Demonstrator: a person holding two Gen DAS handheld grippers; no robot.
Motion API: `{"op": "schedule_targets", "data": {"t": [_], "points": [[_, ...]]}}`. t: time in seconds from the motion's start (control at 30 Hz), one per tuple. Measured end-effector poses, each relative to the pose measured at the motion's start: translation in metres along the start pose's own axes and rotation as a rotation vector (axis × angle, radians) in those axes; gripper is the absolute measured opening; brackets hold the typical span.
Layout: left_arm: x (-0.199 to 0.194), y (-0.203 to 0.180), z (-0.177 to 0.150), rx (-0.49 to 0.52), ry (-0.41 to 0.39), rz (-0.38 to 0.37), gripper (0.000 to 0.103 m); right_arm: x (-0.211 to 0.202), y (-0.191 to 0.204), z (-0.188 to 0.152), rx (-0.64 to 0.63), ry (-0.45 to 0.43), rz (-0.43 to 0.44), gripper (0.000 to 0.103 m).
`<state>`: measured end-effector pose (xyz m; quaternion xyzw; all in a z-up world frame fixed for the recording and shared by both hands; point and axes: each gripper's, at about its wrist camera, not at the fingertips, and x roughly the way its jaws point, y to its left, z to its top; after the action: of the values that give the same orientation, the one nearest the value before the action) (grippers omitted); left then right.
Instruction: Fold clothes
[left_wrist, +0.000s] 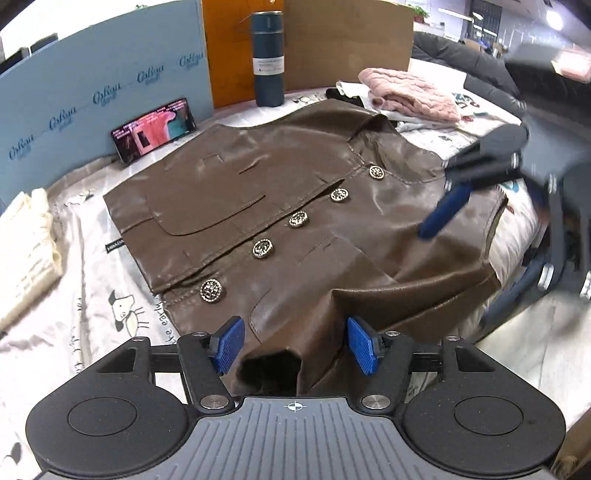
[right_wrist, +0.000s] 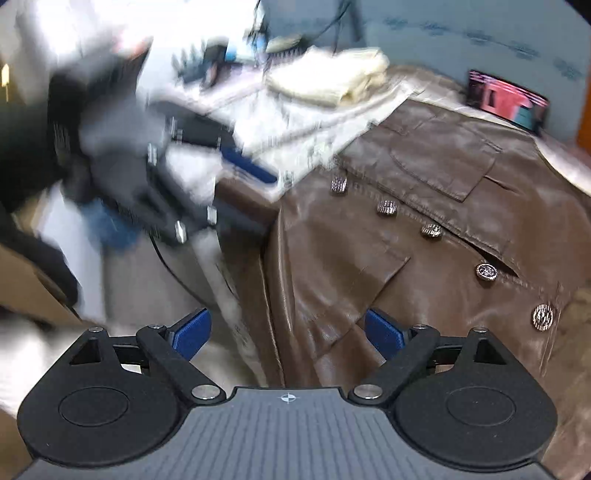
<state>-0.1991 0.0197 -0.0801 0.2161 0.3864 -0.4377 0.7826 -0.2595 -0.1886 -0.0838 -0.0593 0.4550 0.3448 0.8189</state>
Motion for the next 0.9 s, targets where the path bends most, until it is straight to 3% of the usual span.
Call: {"op": "schedule_targets", "data": {"t": [0.07, 0.13, 0.17, 0.23, 0.33, 0.4, 0.5, 0.53, 0.57, 0.63, 0.7, 0.77, 0.8, 0.83, 0.9], "points": [[0.005, -0.001, 0.0, 0.002, 0.011, -0.01, 0.062, 0.015, 0.002, -0.004, -0.039, 0.05, -0.012, 0.078], [0.006, -0.002, -0.001, 0.0, 0.01, -0.019, 0.062, 0.025, -0.001, -0.008, -0.043, 0.086, -0.003, 0.036], [0.005, -0.003, -0.001, 0.002, 0.009, -0.021, 0.062, 0.029, -0.004, -0.011, -0.039, 0.099, 0.004, 0.032], [0.002, -0.005, 0.0, 0.015, 0.007, -0.031, 0.063, 0.024, -0.006, -0.011, -0.072, 0.073, 0.034, 0.011], [-0.005, -0.019, 0.008, 0.083, 0.022, -0.053, 0.085, 0.015, -0.009, -0.004, -0.106, 0.033, 0.047, 0.01], [-0.008, -0.035, 0.012, 0.171, 0.02, -0.055, 0.086, 0.01, -0.011, 0.001, -0.126, 0.015, 0.054, 0.008], [0.003, -0.051, 0.015, 0.317, 0.035, 0.019, 0.085, 0.003, -0.01, 0.008, -0.159, 0.004, 0.083, 0.008], [0.007, -0.056, 0.016, 0.365, 0.042, 0.05, 0.081, 0.001, -0.01, 0.009, -0.173, 0.005, 0.087, 0.008], [0.011, -0.058, 0.017, 0.4, 0.055, 0.053, 0.055, 0.0, -0.01, 0.01, -0.175, 0.003, 0.079, 0.008], [0.016, -0.059, 0.018, 0.433, 0.084, 0.008, 0.022, -0.003, -0.015, 0.012, -0.165, -0.008, 0.058, 0.008], [0.015, -0.055, 0.02, 0.418, 0.067, -0.007, 0.012, -0.006, -0.022, 0.011, -0.123, -0.027, 0.037, 0.01], [0.012, -0.047, 0.023, 0.349, 0.025, 0.005, 0.011, -0.011, -0.029, 0.006, -0.079, -0.035, -0.013, 0.04], [0.011, -0.042, 0.025, 0.302, 0.0, 0.018, 0.011, -0.013, -0.033, 0.003, -0.06, -0.032, -0.049, 0.07], [0.009, -0.036, 0.027, 0.249, -0.026, 0.033, 0.011, -0.013, -0.036, -0.002, -0.056, -0.021, -0.088, 0.075], [0.007, -0.026, 0.03, 0.151, -0.068, 0.052, 0.011, -0.019, -0.047, -0.015, -0.02, 0.001, -0.15, 0.075]]}}
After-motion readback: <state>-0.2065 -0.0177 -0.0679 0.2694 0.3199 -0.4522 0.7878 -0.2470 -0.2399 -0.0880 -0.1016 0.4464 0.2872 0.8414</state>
